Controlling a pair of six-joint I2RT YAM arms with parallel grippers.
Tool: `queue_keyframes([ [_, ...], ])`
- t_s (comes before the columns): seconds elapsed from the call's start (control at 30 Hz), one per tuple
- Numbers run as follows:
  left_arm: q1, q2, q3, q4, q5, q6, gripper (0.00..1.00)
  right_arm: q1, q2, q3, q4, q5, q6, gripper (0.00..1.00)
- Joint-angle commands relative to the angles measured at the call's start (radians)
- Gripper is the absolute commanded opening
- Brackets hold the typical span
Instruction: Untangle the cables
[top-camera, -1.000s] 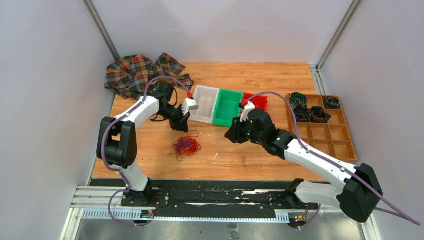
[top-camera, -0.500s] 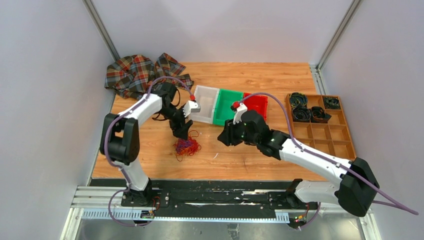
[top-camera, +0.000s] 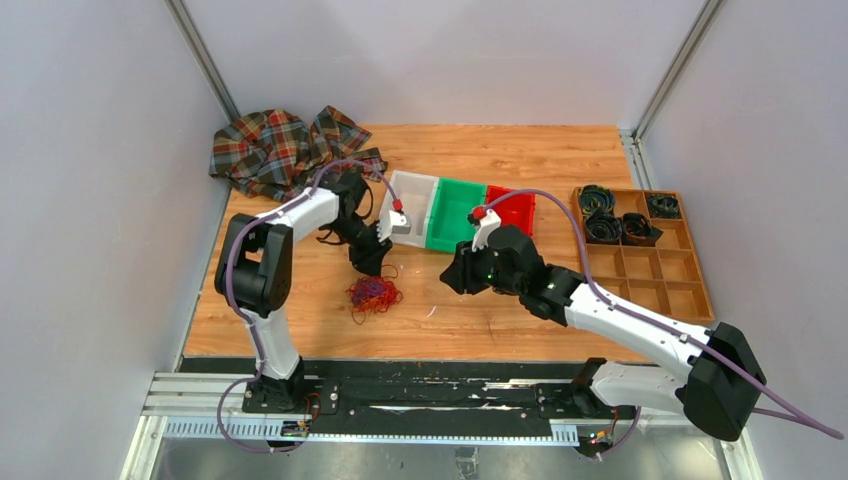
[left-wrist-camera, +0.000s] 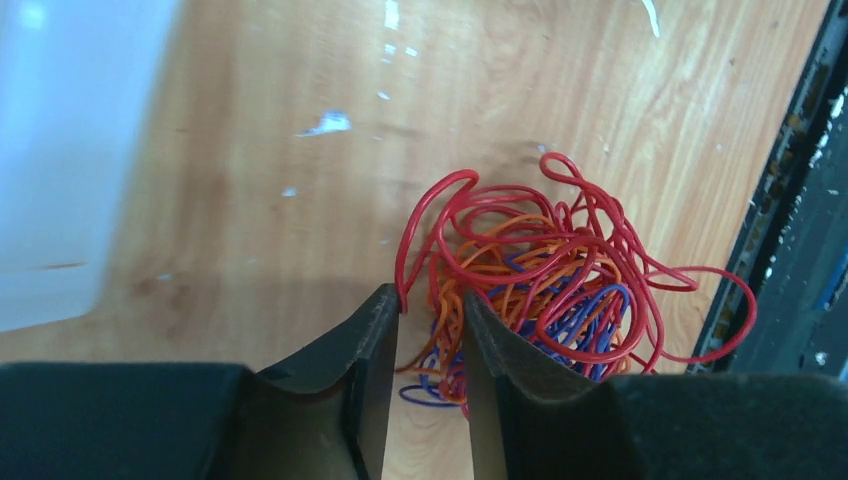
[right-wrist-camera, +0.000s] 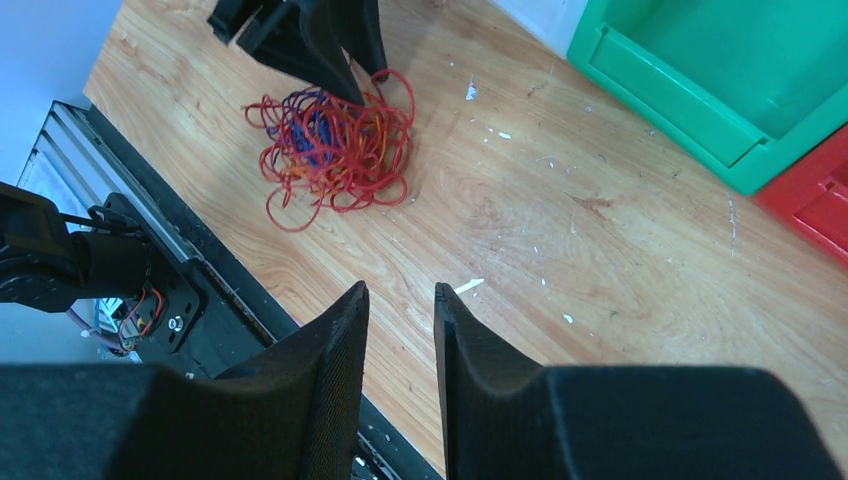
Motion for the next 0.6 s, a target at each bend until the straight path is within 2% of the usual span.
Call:
queue_keyframes([
  [0.0,-0.022,-0.041,-0.06,-0.016,0.022,0.025,0.3,0.014,0.012,0.001,0.032,0.008,0.01,0.3],
  [0.13,-0.023,-0.089,-0.05,-0.028,0.016,-0.009,0.02,0.014,0.02,0.006,0.049,-0.002,0.01,0.27],
  [0.43,-0.026,-0.318,0.094,-0.171,0.01,-0.161,0.01,0.024,0.032,0.027,0.1,-0.005,0.002,0.25],
  [0.5,-0.027,-0.361,0.103,-0.197,0.01,-0.189,0.01,0.033,0.043,0.045,0.109,-0.002,-0.006,0.29],
  [0.57,-0.031,-0.401,0.102,-0.216,0.01,-0.21,0.01,0.046,0.053,0.065,0.12,0.002,-0.017,0.37],
])
